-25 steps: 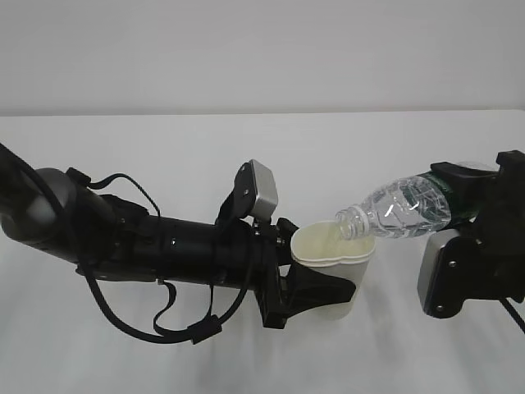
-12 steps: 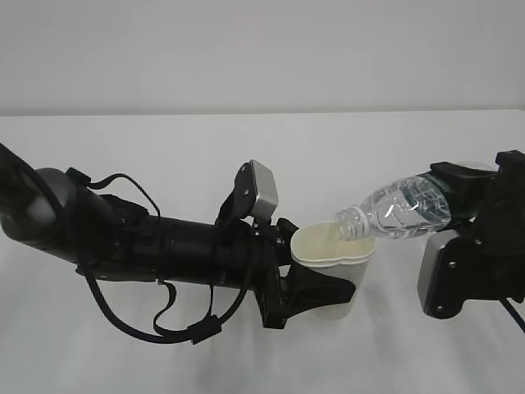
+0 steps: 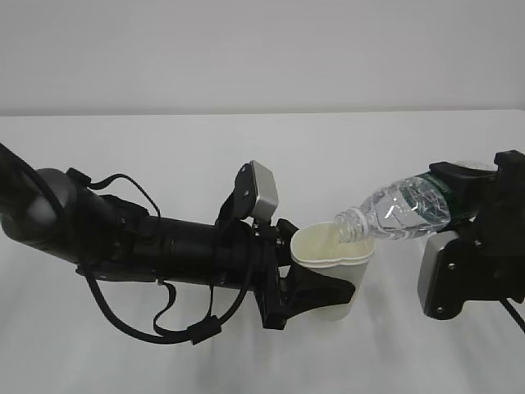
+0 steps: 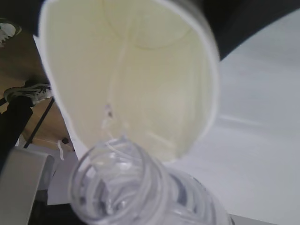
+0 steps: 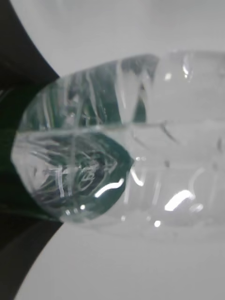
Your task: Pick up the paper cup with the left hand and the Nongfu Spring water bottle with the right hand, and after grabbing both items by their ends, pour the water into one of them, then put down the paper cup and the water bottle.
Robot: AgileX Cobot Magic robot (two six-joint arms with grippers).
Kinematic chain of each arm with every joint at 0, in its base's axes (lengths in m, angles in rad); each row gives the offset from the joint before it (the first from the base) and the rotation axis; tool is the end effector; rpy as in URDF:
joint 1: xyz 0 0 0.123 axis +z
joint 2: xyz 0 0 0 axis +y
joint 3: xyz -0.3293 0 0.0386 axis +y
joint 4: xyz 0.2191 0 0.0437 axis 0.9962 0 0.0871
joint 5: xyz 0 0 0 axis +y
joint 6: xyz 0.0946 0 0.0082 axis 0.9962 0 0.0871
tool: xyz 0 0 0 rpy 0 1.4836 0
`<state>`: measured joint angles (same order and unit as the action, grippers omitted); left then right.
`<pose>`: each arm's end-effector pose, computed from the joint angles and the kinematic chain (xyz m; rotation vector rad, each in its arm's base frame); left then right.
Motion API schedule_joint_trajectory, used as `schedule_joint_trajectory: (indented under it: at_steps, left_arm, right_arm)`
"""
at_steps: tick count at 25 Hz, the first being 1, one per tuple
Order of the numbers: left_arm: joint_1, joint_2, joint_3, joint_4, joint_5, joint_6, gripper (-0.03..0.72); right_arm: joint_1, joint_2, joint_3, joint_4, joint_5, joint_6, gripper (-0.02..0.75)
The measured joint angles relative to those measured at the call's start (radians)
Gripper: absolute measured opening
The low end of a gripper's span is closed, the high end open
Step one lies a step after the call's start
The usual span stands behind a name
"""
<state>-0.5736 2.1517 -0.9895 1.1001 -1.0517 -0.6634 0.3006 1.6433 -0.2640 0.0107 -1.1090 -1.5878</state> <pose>0.2923 -0.2763 0.1697 1.1999 1.5965 -1.1682 0.2298 0.0703 0.2245 -1.4924 1.0949 -0.9281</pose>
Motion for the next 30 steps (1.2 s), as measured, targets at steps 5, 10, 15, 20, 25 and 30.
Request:
schedule_joint_trajectory:
  at_steps: [5, 10, 15, 20, 25, 30]
  left_arm:
    - [0.0, 0.0, 0.0, 0.0, 0.004, 0.0, 0.442]
    - [0.0, 0.0, 0.0, 0.0, 0.003, 0.0, 0.442]
    - [0.0, 0.0, 0.0, 0.0, 0.003, 0.0, 0.441]
    - [0.0, 0.0, 0.0, 0.0, 0.004, 0.0, 0.441]
    - [0.0, 0.0, 0.0, 0.0, 0.004, 0.0, 0.441]
    - [0.0, 0.0, 0.0, 0.0, 0.004, 0.0, 0.441]
  right_arm:
    - [0.0, 0.0, 0.0, 0.0, 0.0, 0.0, 0.41]
    - [0.0, 0.0, 0.0, -0.001, 0.0, -0.001, 0.41]
    - [0.0, 0.0, 0.0, -0.002, 0.0, -0.002, 0.41]
    - [0.0, 0.0, 0.0, -0.002, 0.0, -0.002, 0.41]
    - [0.0, 0.0, 0.0, -0.002, 0.0, -0.002, 0.41]
    - [0.0, 0.0, 0.0, -0.002, -0.002, -0.004, 0.41]
